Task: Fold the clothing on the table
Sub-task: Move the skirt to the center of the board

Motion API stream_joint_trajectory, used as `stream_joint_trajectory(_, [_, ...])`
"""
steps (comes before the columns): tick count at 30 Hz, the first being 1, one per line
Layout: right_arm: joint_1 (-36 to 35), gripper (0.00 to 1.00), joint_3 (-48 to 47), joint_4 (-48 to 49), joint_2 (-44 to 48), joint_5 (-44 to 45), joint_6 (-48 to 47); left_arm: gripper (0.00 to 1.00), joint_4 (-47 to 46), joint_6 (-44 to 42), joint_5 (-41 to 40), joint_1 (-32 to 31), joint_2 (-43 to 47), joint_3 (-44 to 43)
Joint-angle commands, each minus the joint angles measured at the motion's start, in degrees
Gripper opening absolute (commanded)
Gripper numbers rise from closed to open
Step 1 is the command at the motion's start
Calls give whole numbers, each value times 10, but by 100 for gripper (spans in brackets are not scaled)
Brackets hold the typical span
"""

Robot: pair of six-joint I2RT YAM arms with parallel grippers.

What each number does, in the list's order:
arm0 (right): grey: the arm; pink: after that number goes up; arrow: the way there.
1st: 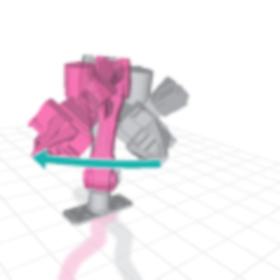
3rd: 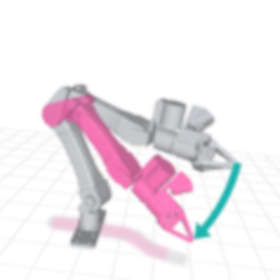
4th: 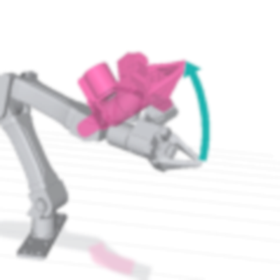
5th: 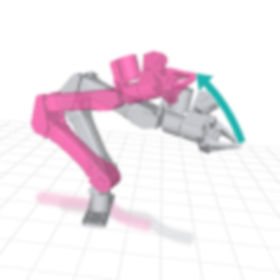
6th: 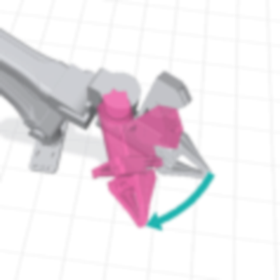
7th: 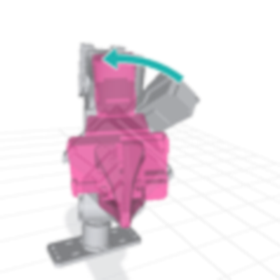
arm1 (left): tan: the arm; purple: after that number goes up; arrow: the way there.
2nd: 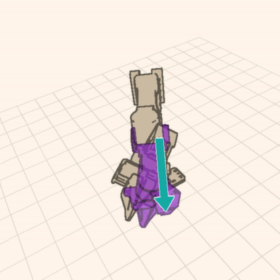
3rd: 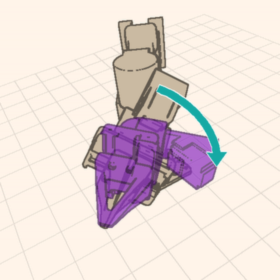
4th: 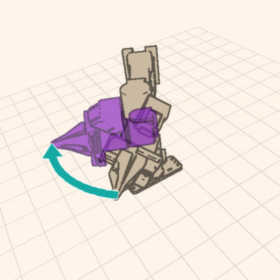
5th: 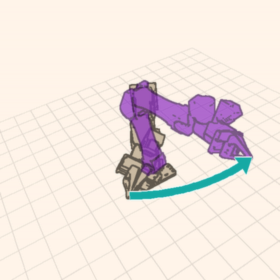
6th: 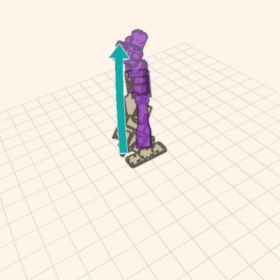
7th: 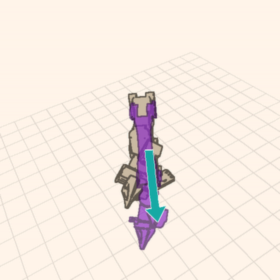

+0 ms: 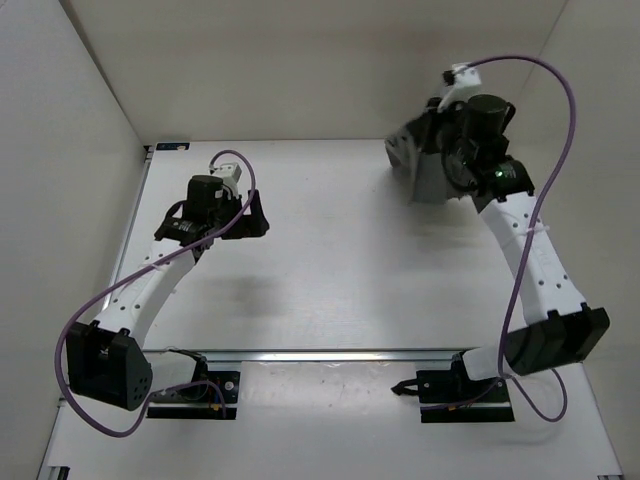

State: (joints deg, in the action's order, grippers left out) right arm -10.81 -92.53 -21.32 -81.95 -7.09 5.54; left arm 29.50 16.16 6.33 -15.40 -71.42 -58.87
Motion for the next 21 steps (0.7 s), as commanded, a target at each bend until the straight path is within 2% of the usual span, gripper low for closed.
stream_joint_trajectory(1, [-72, 0, 51, 44, 50, -112, -14, 98, -9, 17, 21, 16, 22, -23])
stream_joint_trajectory(6, [-92, 1, 276, -4, 86, -139, 21, 98, -8, 20, 25, 23, 37, -24])
stream_joint_trajectory(7, [-91, 10, 299, -20, 94, -143, 21, 99, -9, 17, 25, 24, 41, -22])
stream_joint_trajectory(8, [-93, 31, 344, -40, 100, -144, 23, 98, -12, 19, 27, 26, 44, -20])
stream_joint_trajectory(9, [-91, 41, 373, -52, 110, -150, 18, 98, -10, 19, 30, 28, 47, -16])
stream_joint_trajectory(10, [-89, 57, 387, -70, 123, -144, 16, 99, -12, 19, 34, 26, 49, -13])
stream_joint_trajectory(11, [-84, 67, 402, -84, 145, -144, 18, 99, -15, 20, 38, 27, 48, -8])
stream_joint_trajectory(12, [-75, 71, 415, -84, 153, -148, 16, 98, -18, 22, 43, 25, 47, -7])
stream_joint_trajectory(14, [-35, 88, 416, -77, 202, -153, 18, 99, -32, 26, 54, 20, 41, -1])
stream_joint_trajectory(16, [12, 93, 416, -64, 224, -183, 36, 99, -50, 29, 77, 13, 37, 8])
stream_joint_trajectory(18, [60, 94, 411, -49, 233, -209, 48, 98, -67, 30, 78, 8, 15, 6])
stream_joint_trajectory(21, [62, 93, 410, -41, 220, -192, 63, 99, -89, 36, 65, 5, -35, -17])
